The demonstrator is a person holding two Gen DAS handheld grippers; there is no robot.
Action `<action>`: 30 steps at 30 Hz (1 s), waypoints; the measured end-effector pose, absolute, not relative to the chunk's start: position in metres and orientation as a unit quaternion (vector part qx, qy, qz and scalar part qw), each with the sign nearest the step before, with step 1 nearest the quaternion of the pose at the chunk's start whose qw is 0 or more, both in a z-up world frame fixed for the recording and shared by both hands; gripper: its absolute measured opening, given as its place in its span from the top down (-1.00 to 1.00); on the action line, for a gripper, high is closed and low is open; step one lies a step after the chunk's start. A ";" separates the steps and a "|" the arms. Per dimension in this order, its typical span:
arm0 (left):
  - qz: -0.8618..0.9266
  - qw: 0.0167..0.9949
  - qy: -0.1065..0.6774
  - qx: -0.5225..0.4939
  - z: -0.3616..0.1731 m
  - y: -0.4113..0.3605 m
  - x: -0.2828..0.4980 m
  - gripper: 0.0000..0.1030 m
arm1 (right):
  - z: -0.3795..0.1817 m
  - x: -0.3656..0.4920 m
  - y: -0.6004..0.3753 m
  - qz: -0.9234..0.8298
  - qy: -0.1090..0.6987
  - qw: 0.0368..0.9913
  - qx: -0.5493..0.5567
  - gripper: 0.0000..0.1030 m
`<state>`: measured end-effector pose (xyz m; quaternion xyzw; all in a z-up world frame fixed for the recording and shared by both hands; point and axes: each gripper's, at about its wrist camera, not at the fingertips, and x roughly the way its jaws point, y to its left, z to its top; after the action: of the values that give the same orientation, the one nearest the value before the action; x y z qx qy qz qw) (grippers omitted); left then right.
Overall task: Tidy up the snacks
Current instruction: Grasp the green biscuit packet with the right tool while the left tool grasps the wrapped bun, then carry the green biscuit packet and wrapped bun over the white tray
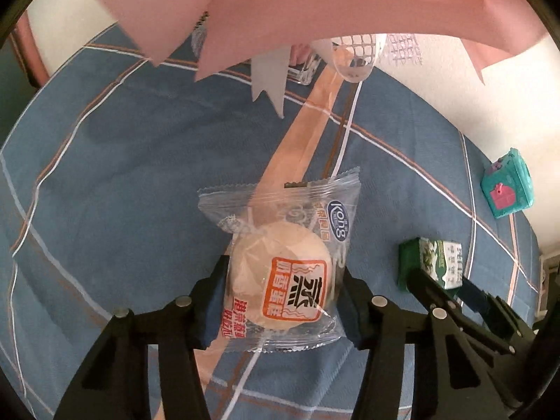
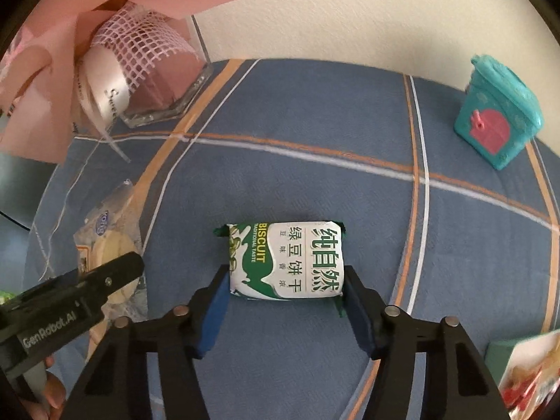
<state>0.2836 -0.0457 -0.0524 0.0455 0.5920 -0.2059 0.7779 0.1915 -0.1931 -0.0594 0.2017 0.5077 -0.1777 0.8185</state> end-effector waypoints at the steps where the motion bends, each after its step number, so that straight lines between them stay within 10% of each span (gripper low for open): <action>1: -0.204 0.779 0.591 0.045 -0.051 -0.045 0.279 -0.09 | -0.059 0.187 -0.192 -0.178 0.508 0.818 0.202 -0.24; 30: -0.310 0.784 0.536 0.044 0.038 -0.091 0.048 -0.09 | 0.018 -0.072 -0.182 -0.286 0.450 0.811 0.240 -0.24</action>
<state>0.0483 -0.0913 0.0385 0.0436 0.5356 -0.3100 0.7843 -0.0725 -0.1816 0.0180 0.2405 0.4499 -0.2863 0.8110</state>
